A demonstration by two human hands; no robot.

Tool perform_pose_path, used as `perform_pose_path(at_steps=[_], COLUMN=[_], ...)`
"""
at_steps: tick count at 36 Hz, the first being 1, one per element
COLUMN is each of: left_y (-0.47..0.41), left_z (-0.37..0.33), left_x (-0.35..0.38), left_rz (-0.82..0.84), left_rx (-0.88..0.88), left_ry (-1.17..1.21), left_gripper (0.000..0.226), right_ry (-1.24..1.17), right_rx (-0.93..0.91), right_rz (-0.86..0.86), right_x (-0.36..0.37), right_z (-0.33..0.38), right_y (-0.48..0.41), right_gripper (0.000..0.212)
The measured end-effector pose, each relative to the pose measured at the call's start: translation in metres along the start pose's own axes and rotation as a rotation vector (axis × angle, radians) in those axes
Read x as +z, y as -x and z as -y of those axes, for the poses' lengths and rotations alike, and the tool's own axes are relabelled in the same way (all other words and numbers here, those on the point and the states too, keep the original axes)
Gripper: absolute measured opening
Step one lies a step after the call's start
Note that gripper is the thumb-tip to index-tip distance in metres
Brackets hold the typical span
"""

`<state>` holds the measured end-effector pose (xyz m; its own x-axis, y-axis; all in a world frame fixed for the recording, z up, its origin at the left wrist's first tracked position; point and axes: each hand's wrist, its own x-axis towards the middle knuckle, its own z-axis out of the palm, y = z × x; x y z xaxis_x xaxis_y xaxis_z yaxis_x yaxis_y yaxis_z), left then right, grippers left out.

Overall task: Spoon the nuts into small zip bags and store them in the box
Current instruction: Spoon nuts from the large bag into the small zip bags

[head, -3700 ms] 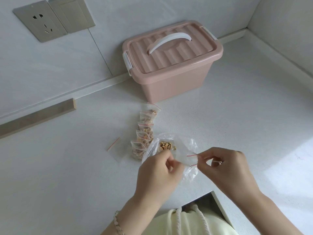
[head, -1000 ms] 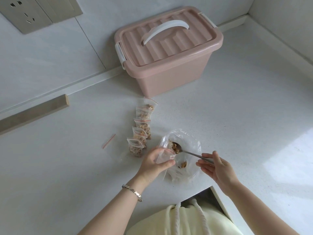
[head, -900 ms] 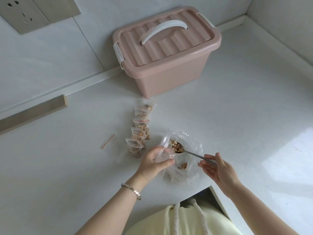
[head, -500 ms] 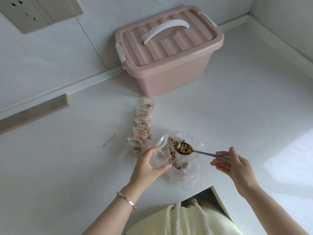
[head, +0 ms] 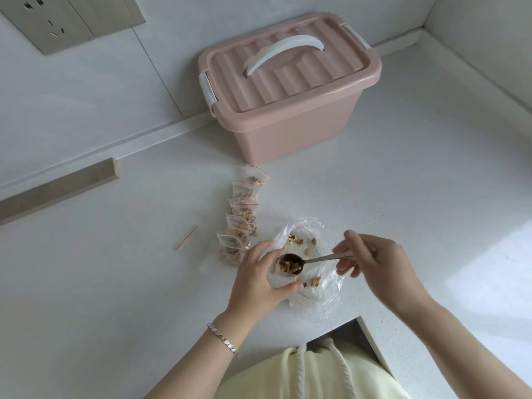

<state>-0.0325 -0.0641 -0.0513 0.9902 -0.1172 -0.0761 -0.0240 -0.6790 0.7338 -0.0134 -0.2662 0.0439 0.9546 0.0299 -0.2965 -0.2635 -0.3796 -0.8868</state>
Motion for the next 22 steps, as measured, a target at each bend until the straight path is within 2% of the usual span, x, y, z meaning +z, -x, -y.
perform_pose_path(at_steps=[4,7,11,16,22], left_y=[0.002,0.005,0.011,0.014,0.011], left_z=[0.001,0.005,0.01,0.009,0.008], left_x=[0.0,0.0,0.002,0.004,0.007], left_rz=[0.025,0.017,-0.006,0.048,0.085], left_rx=[-0.074,-0.102,-0.182,-0.29,-0.37], left_ry=[0.056,0.089,0.18,0.298,0.43], left_gripper=[0.059,0.054,0.047,0.045,0.042], right_ry=[0.266,0.277,0.092,-0.033,-0.094], right_rx=[-0.237,-0.335,-0.191,0.031,0.206], right_rz=[0.029,-0.043,-0.178,-0.309,-0.296], right_x=[0.008,0.0,-0.012,-0.008,0.011], right_z=[0.003,0.0,-0.008,-0.039,-0.068], right_y=[0.011,0.016,0.016,0.012,0.013], right_gripper=[0.051,0.041,0.023,0.029,0.032])
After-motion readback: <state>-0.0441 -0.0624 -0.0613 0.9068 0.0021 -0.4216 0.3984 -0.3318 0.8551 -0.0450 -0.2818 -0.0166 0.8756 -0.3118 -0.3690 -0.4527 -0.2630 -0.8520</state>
